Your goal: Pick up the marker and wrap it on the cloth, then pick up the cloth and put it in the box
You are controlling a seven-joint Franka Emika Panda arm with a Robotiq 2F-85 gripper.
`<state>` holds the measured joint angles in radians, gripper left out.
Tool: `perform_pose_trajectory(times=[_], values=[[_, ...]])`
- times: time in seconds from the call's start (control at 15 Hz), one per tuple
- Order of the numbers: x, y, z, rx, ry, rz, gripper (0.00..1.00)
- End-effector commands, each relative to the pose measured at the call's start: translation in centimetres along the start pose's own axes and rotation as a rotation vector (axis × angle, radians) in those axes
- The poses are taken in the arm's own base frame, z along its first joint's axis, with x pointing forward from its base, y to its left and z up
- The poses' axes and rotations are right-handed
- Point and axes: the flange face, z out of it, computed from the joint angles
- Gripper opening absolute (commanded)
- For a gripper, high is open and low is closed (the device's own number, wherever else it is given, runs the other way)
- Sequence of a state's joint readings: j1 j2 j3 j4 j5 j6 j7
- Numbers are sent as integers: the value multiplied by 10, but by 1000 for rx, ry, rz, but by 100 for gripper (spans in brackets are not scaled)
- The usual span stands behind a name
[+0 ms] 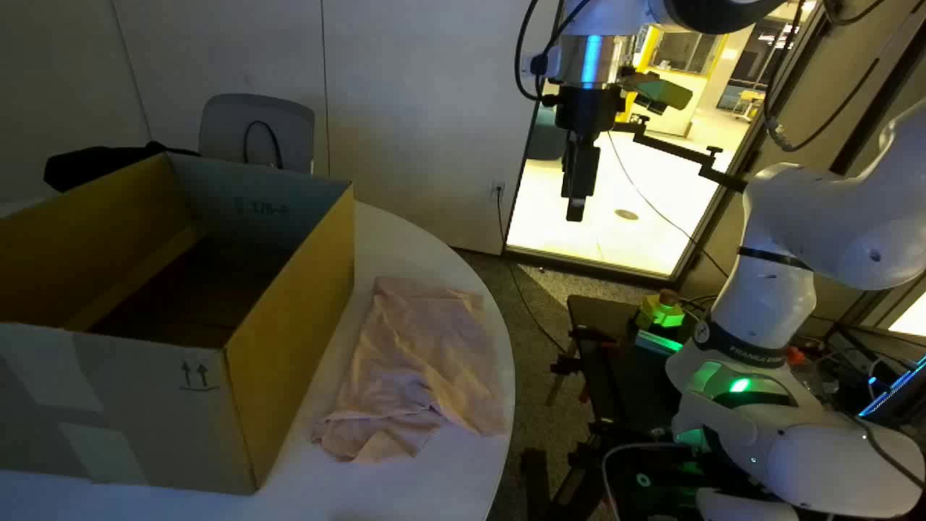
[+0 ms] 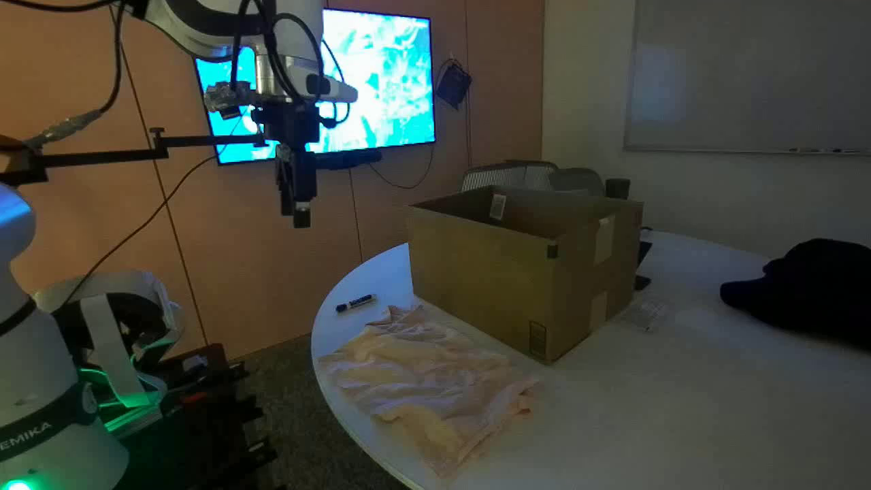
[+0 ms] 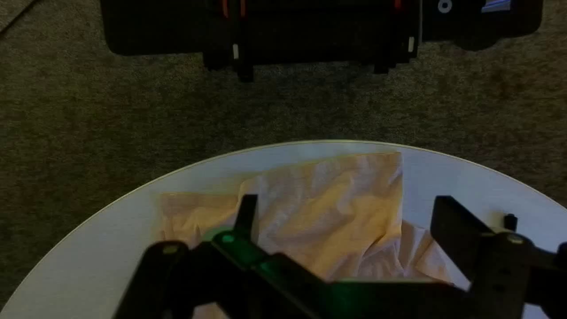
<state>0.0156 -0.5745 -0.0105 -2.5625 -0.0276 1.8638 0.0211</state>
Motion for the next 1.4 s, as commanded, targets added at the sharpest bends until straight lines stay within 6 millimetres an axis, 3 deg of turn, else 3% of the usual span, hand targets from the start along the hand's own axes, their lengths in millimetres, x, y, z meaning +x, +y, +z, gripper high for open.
perform_pose_trajectory(times=[0.0,0.47,0.67,0.93,1.33], values=[[0,0,-1,0,0,0,100],[0,0,-1,0,1,0,100],[14,-9,8,-18,-11,-19,100],[52,-47,40,-56,21,-87,100],[118,-145,114,-68,75,-277,100]])
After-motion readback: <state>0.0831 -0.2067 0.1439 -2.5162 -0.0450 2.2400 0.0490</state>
